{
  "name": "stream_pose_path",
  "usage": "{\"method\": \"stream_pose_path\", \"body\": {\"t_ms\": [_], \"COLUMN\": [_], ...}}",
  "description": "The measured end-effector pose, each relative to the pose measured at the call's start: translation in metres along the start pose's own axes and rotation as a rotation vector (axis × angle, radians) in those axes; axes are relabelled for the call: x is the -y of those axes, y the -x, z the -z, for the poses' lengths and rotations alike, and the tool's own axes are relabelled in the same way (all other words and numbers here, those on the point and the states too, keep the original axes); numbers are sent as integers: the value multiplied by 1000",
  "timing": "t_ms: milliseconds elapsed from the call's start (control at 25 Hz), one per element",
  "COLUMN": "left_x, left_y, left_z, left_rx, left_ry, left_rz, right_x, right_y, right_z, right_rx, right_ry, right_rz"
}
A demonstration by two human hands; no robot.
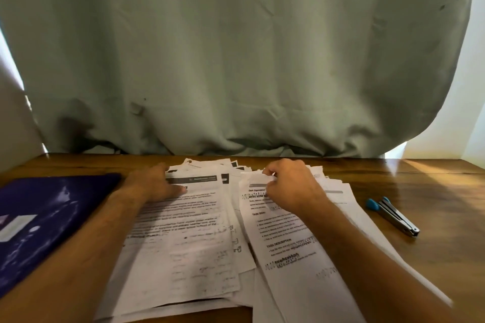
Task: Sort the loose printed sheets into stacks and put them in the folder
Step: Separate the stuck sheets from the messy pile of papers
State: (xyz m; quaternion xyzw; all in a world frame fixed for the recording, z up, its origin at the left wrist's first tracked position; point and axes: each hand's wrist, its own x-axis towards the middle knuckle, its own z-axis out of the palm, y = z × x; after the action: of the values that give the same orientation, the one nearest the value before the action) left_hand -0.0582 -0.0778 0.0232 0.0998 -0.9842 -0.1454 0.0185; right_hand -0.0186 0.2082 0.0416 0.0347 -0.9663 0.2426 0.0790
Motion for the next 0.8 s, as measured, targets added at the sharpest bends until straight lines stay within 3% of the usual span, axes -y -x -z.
{"method": "stream_pose_path", "body": {"t_ms": [160,320,480,600,800], "left_x": [18,22,25,30,38], "left_y": [6,11,18,19,12], "left_z": [-11,-18,-17,-9,-2], "left_rx": [15,12,-122,-295,-240], "left_ry": [41,80,104,108,512], "left_rz": [129,107,78,42,0], "right_x": [32,59,76,77,70], "right_y": [-10,-16,-21,-15,-6], "right_z": [-29,-49,-60,-76,-84], "right_rx": [65,45,-5,49,24], "right_ry": [-36,-41,-129,-195,-167], "right_rz": [42,62,83,65,144]}}
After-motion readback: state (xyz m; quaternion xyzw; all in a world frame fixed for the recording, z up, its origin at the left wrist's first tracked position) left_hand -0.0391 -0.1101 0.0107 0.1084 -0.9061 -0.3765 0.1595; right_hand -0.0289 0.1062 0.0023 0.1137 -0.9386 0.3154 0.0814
